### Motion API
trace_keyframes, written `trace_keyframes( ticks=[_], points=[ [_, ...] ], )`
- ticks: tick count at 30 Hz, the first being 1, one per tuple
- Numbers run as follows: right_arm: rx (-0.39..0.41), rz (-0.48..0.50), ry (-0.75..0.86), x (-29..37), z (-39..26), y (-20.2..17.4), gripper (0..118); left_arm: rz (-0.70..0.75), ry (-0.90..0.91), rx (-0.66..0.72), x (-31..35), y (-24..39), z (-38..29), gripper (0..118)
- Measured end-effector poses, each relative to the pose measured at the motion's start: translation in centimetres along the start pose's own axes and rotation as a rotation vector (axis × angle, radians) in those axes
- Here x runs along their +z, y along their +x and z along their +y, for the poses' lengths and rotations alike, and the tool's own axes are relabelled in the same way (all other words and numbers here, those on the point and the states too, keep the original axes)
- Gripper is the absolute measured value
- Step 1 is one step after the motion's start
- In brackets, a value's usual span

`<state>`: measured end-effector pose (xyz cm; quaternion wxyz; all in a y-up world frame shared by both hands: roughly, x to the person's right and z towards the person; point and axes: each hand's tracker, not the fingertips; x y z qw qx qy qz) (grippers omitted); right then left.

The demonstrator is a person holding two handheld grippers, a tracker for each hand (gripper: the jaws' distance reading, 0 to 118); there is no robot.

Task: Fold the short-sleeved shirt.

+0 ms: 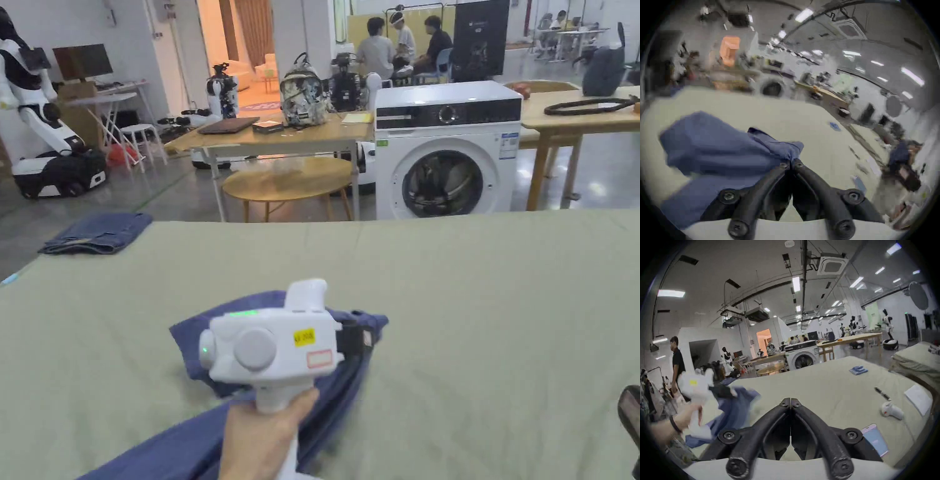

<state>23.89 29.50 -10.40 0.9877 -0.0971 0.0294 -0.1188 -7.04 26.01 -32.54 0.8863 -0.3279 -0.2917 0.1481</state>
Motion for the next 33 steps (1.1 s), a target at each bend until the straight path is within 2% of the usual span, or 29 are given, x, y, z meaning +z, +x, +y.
trace_keyframes(
  ticks=[3,5,8,9,11,12,14,18,20,21,22,23,24,26,27,28,30,33],
  points=[
    [-0.008,-0.049,0.005,1.4,0.6,1.5,0,-0.185,-0.179,0.0,-6.5,6.3,-7.8,0],
    [0.002,-0.091,0.01,2.2,0.7,2.2,0,-0.259,-0.281,-0.007,-8.9,10.7,-12.9,0],
    [0.028,-0.129,0.001,2.9,0.7,2.7,0,-0.332,-0.343,-0.015,-10.3,14.5,-17.3,0],
    [0.029,-0.133,-0.003,3.1,0.6,2.8,0,-0.334,-0.333,-0.022,-10.4,15.2,-18.5,5],
    [0.027,-0.13,-0.012,3.4,0.4,3.0,0,-0.29,-0.305,-0.099,-9.2,16.3,-18.7,34],
    [0.023,-0.128,-0.017,3.4,0.2,3.1,0,-0.277,-0.241,-0.151,-8.1,16.3,-18.3,42],
    [0.024,-0.112,-0.031,3.3,0.2,3.0,0,-0.309,-0.146,-0.211,-4.0,15.8,-16.3,47],
    [0.061,-0.06,-0.059,3.0,0.1,2.6,0,-0.158,0.099,-0.32,6.2,12.5,-11.4,47],
    [0.066,-0.03,-0.062,2.8,0.1,2.1,0,-0.037,0.169,-0.326,11.6,10.2,-9.8,47],
    [0.066,-0.016,-0.061,2.8,0.1,1.9,0,0.015,0.214,-0.32,14.1,8.9,-9.6,42],
    [0.069,-0.006,-0.06,2.8,0.1,1.6,0,0.109,0.32,-0.347,16.9,7.8,-9.2,27],
    [0.077,0.0,-0.059,2.8,0.0,1.2,0,0.174,0.367,-0.342,19.2,7.0,-9.2,3],
    [0.088,0.004,-0.058,2.7,-0.1,0.9,0,0.245,0.415,-0.333,21.1,6.5,-9.5,0],
    [0.123,0.013,-0.058,2.8,-0.4,0.2,0,0.358,0.52,-0.3,25.0,5.7,-10.5,0],
    [0.128,0.014,-0.059,2.8,-0.6,-0.2,0,0.327,0.489,-0.265,26.3,4.8,-10.7,0],
    [0.138,0.017,-0.062,2.8,-0.8,-0.6,0,0.38,0.46,-0.214,27.3,4.2,-11.2,0],
    [0.164,0.017,-0.055,2.8,-1.2,-1.3,0,0.483,0.453,-0.212,28.5,3.2,-12.1,0],
    [0.15,0.051,-0.07,2.4,-0.8,-2.0,0,0.505,0.41,-0.139,29.3,1.9,-12.2,0]
  ],
)
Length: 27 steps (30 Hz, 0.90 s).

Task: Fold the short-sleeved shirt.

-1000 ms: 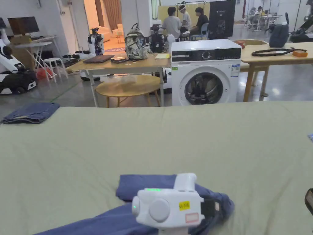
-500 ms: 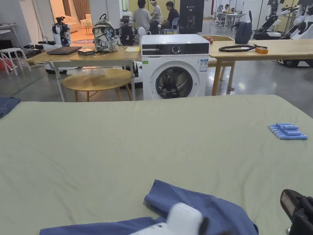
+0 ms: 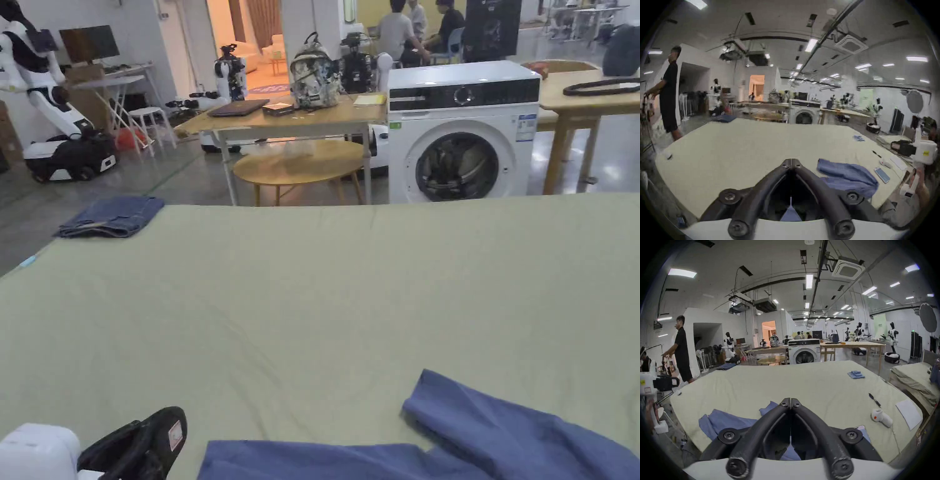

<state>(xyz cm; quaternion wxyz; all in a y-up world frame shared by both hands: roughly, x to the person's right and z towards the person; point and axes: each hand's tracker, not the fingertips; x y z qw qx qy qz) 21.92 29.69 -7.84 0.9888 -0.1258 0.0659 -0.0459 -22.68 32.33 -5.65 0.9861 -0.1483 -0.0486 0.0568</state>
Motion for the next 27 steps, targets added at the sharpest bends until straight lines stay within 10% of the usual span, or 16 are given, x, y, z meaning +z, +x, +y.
trace_keyframes(
  ticks=[5,7,16,27],
  points=[
    [0.028,0.003,-0.006,-0.3,0.0,-0.5,0,0.011,-0.029,0.019,-1.4,-1.1,0.8,5],
    [0.013,0.018,-0.022,-0.6,-0.7,0.5,0,0.034,-0.109,0.033,-3.8,-1.9,1.4,48],
    [-0.074,-0.015,-0.078,-0.3,-2.6,2.2,0,-0.03,-0.571,0.179,-21.9,-8.4,-2.7,49],
    [-0.103,-0.106,-0.128,0.8,-3.9,4.2,0,0.011,-0.79,0.191,-29.6,-10.4,-8.8,0]
  ],
)
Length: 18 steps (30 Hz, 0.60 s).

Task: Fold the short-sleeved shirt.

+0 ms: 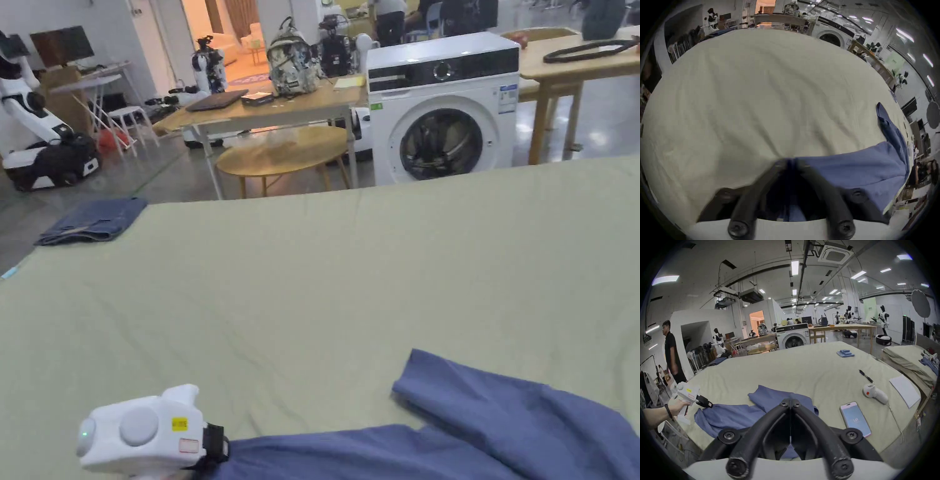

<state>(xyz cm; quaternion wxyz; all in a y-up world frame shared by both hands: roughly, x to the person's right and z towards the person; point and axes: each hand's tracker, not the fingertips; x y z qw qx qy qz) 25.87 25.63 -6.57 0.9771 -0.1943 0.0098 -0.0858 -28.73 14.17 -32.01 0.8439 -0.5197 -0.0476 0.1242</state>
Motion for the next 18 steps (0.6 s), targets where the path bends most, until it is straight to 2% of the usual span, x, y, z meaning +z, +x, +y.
trace_keyframes(
  ticks=[1,3,4,5,6,9,10,11,12,13,15,17,18],
  points=[
    [-0.013,-0.005,-0.007,0.1,-0.1,0.3,0,-0.014,-0.021,0.028,1.2,0.9,-0.3,0],
    [-0.044,-0.034,-0.033,0.1,-0.4,0.9,2,0.024,-0.016,-0.013,1.0,1.3,-0.5,0],
    [-0.067,-0.058,-0.056,0.0,-0.9,1.5,21,0.032,-0.016,-0.035,1.1,1.5,-0.6,0],
    [-0.089,-0.091,-0.096,-0.5,-1.2,1.9,50,0.034,-0.018,-0.041,1.3,1.6,-0.7,0],
    [-0.132,-0.101,-0.137,-1.2,-1.8,2.5,68,0.043,-0.013,-0.044,1.4,1.5,-0.6,0],
    [-0.289,-0.038,-0.26,-4.0,-4.9,4.5,67,0.038,-0.014,-0.037,1.0,0.6,-0.3,0],
    [-0.349,-0.049,-0.312,-5.2,-6.1,5.1,65,0.035,-0.014,-0.034,1.1,0.6,-0.4,0],
    [-0.396,-0.09,-0.362,-6.5,-7.3,5.7,56,0.034,-0.011,-0.033,1.1,0.6,-0.5,0],
    [-0.427,-0.127,-0.401,-7.5,-8.5,6.1,29,0.034,-0.008,-0.034,1.1,0.5,-0.6,0],
    [-0.447,-0.134,-0.43,-8.4,-9.5,6.5,13,0.034,-0.007,-0.033,0.5,0.2,-0.5,0],
    [-0.495,-0.106,-0.426,-9.0,-10.8,7.1,7,0.033,0.001,-0.04,0.5,0.2,-0.5,0],
    [-0.565,-0.022,-0.381,-8.5,-10.5,7.6,7,0.036,0.01,-0.05,0.7,0.6,-0.9,0],
    [-0.561,-0.034,-0.379,-8.3,-10.0,7.6,6,0.035,0.026,-0.056,1.0,0.6,-1.2,0]
  ],
)
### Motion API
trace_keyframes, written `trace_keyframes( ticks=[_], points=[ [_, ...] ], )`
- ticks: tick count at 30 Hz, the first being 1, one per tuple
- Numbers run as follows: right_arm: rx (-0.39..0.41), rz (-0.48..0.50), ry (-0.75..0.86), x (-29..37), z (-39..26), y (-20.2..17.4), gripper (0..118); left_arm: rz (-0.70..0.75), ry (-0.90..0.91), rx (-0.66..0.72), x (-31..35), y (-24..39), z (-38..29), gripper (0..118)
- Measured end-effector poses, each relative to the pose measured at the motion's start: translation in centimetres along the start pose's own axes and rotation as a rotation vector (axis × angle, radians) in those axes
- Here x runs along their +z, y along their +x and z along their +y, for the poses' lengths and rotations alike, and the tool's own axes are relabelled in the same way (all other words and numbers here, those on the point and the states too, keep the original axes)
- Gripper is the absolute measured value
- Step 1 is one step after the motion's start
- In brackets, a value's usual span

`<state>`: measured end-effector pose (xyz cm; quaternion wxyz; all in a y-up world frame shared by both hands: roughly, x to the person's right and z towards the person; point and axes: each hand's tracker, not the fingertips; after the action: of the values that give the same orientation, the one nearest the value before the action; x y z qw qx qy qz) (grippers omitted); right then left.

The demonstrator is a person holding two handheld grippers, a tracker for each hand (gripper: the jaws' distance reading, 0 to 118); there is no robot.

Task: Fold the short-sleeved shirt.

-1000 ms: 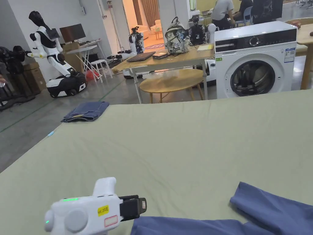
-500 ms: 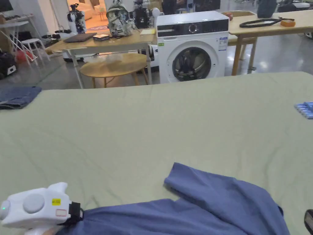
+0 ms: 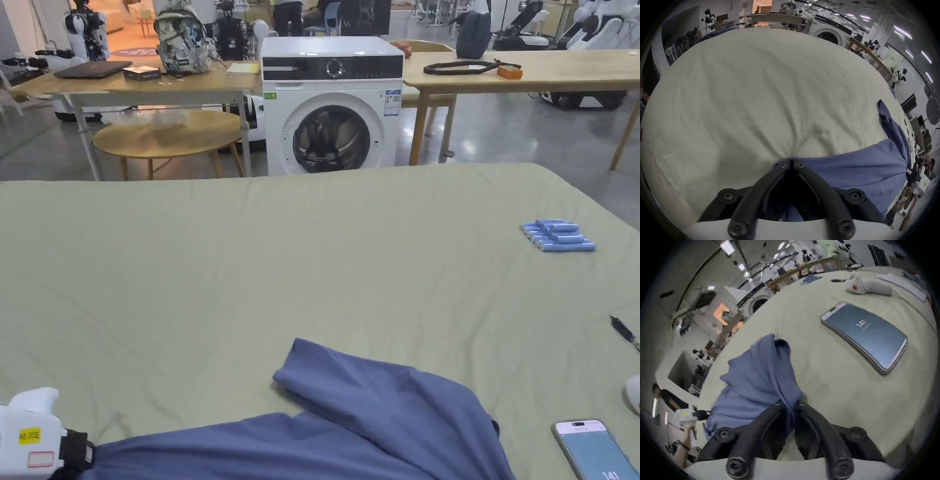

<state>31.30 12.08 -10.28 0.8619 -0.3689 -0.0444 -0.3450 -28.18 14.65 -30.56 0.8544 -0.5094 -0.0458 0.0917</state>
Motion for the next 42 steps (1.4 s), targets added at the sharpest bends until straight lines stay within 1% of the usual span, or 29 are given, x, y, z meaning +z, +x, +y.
trace_keyframes(
  ticks=[1,3,4,6,7,8,9,11,14,16,18,19,21,23,24,26,27,30,33,35,38,40,41,42],
  points=[
    [0.022,0.01,0.013,0.4,0.3,-0.4,6,-0.014,0.045,-0.012,0.5,-0.1,-0.3,0],
    [0.075,0.045,0.088,2.6,0.7,-1.7,6,-0.039,0.236,-0.085,3.1,0.0,-0.8,0],
    [0.105,0.08,0.11,3.4,1.5,-2.6,6,-0.034,0.297,-0.059,5.1,-0.1,-0.8,0],
    [0.178,0.126,0.152,4.6,3.0,-5.3,6,-0.16,0.39,0.004,9.3,-0.4,-0.3,0],
    [0.224,0.156,0.168,5.0,4.0,-6.7,6,-0.171,0.457,0.012,11.7,-0.1,-0.6,0],
    [0.276,0.168,0.178,5.3,5.0,-8.0,6,-0.168,0.514,-0.002,14.1,0.1,-0.4,0],
    [0.307,0.17,0.203,5.7,5.9,-9.2,6,-0.182,0.569,-0.01,16.2,0.2,-0.2,0],
    [0.351,0.211,0.252,6.6,8.2,-11.2,6,-0.205,0.666,-0.022,21.0,1.6,0.1,0],
    [0.418,0.244,0.322,8.5,12.1,-14.2,6,-0.226,0.771,-0.02,26.4,1.4,1.2,0],
    [0.428,0.274,0.355,9.6,14.6,-15.9,6,-0.247,0.845,-0.038,29.2,1.2,2.1,0],
    [0.434,0.292,0.392,10.6,16.8,-17.8,6,-0.229,0.901,-0.043,31.4,1.4,3.0,0],
    [0.46,0.293,0.424,11.2,17.9,-18.9,6,-0.243,0.939,-0.044,32.0,1.3,3.4,0],
    [0.499,0.284,0.475,12.0,19.8,-21.1,6,-0.255,0.946,-0.041,33.3,1.7,4.9,0],
    [0.5,0.302,0.481,12.4,22.3,-22.9,6,-0.236,0.97,-0.055,34.2,1.7,7.1,0],
    [0.509,0.302,0.493,12.4,23.2,-23.8,6,-0.241,0.98,-0.045,34.5,1.8,8.0,0],
    [0.556,0.236,0.525,12.1,25.8,-26.2,6,-0.28,0.981,-0.014,35.0,1.9,10.5,0],
    [0.554,0.24,0.524,12.0,26.7,-27.0,6,-0.278,0.982,-0.015,35.3,2.1,11.5,0],
    [0.565,0.213,0.529,11.2,28.8,-29.5,6,-0.208,0.979,-0.039,35.0,3.3,14.5,0],
    [0.571,0.188,0.536,9.9,30.8,-31.4,6,-0.197,0.975,-0.043,34.5,4.1,17.0,0],
    [0.556,0.182,0.532,9.1,31.8,-32.3,6,-0.187,0.975,-0.024,34.4,4.5,18.1,0],
    [0.538,0.184,0.528,7.8,33.0,-33.0,6,-0.214,0.974,0.009,33.5,4.6,19.7,0],
    [0.551,0.175,0.53,6.5,33.7,-33.6,6,-0.23,0.972,0.033,32.0,5.2,20.1,0],
    [0.548,0.148,0.522,5.7,33.6,-33.9,6,-0.238,0.97,0.045,31.0,5.3,20.1,0],
    [0.569,0.133,0.481,4.8,33.4,-33.9,6,-0.245,0.969,0.055,30.0,5.2,19.9,0]
  ],
)
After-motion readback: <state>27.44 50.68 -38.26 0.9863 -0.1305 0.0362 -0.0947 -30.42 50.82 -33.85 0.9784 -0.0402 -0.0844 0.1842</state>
